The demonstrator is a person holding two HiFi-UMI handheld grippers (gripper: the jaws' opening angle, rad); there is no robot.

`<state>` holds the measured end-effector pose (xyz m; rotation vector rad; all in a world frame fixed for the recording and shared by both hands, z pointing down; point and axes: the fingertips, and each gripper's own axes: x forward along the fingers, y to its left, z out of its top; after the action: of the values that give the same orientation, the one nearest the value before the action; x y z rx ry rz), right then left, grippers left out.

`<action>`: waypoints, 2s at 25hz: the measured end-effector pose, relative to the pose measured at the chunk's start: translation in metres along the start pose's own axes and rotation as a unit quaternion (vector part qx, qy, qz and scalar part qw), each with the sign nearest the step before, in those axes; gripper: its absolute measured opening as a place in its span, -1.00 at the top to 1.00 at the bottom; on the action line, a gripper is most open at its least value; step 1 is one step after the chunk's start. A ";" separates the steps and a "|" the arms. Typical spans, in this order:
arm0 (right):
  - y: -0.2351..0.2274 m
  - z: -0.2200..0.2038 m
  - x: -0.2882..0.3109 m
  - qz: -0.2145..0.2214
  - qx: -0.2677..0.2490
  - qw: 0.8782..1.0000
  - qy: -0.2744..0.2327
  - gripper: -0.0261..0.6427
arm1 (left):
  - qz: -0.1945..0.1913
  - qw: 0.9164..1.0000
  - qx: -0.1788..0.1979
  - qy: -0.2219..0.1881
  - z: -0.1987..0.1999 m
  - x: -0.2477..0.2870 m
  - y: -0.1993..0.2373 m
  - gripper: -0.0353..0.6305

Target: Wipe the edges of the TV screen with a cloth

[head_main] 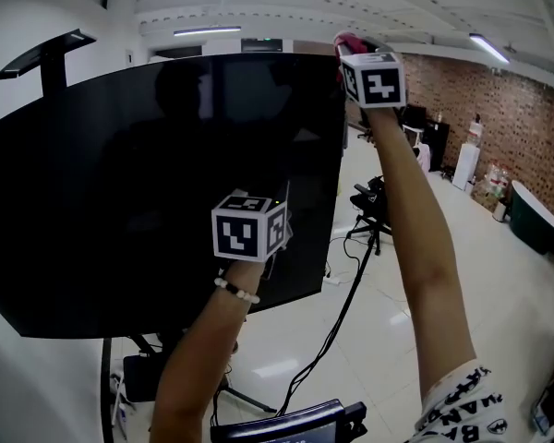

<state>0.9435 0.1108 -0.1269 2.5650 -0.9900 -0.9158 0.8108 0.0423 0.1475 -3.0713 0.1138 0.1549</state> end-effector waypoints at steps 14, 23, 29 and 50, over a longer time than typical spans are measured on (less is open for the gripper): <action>0.120 0.061 0.000 0.133 -0.067 0.989 0.012 0.55 | 0.037 0.999 -0.010 -0.021 0.021 -0.056 0.049 0.93; 0.220 0.121 -0.014 0.160 -0.088 0.983 -0.003 0.55 | 0.065 0.998 0.008 -0.020 0.036 -0.132 0.108 0.93; 0.310 0.171 -0.030 0.155 -0.096 0.982 -0.038 0.55 | 0.073 0.997 0.020 -0.018 0.045 -0.206 0.157 0.93; 0.591 0.329 -0.067 0.217 -0.108 0.966 -0.087 0.55 | 0.148 0.989 0.011 -0.017 0.057 -0.431 0.345 0.93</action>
<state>0.3899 -0.2821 -0.0983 2.0002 -1.3481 -1.0598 0.3514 -0.2670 0.1146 -3.0082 0.5667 0.2176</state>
